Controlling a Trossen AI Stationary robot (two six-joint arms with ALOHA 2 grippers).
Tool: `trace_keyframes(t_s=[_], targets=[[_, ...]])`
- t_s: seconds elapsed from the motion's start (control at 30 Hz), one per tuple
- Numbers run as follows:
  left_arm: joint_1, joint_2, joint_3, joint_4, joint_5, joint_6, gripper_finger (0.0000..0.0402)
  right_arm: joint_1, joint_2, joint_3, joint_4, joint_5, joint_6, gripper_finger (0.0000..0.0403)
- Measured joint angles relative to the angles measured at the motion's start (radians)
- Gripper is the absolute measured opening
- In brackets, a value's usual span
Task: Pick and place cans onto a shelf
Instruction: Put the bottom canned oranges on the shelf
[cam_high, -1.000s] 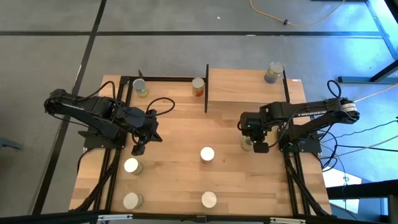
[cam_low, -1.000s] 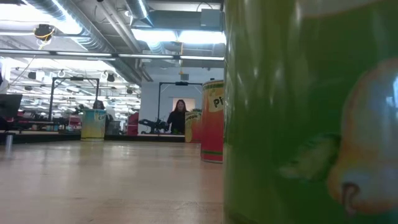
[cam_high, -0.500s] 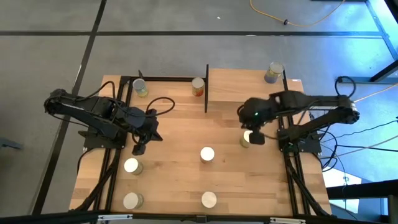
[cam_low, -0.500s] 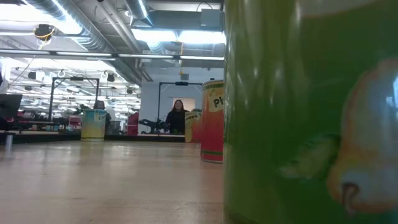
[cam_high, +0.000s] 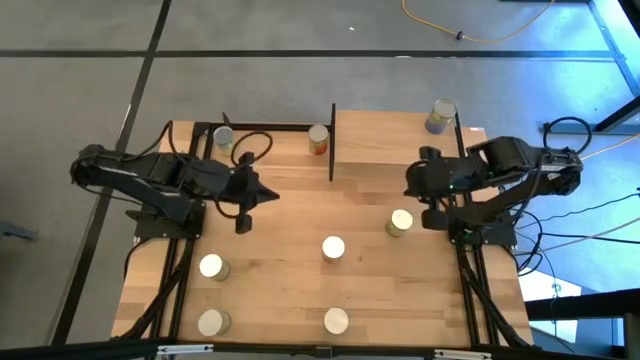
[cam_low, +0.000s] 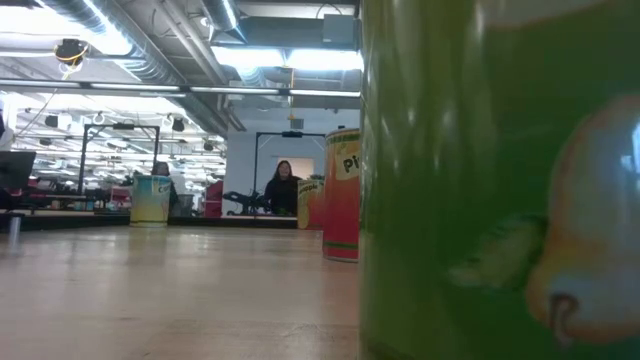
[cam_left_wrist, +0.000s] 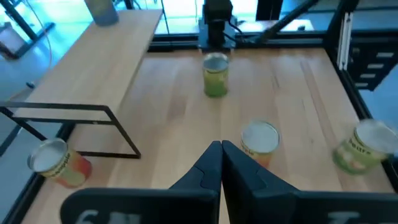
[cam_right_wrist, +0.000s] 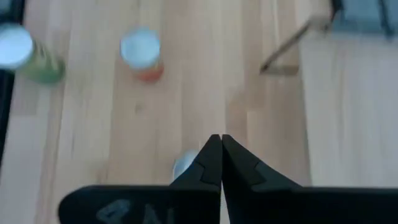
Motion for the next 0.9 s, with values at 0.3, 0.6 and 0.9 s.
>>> trace_keyframes(t_s=[0.3,0.6,0.9], targets=[[0.033,0.0,0.0,0.022,-0.127,-0.104,0.0,0.001,-0.016,-0.005,-0.112,-0.129,0.076,0.0057],[0.034,0.0,0.0,0.022,-0.133,-0.133,0.0,0.001,-0.024,-0.093,-0.106,-0.152,-0.236,0.0116],[0.034,0.0,0.0,0.022,-0.124,-0.158,0.0,-0.005,-0.035,-0.469,0.041,-0.297,-0.375,0.0103]])
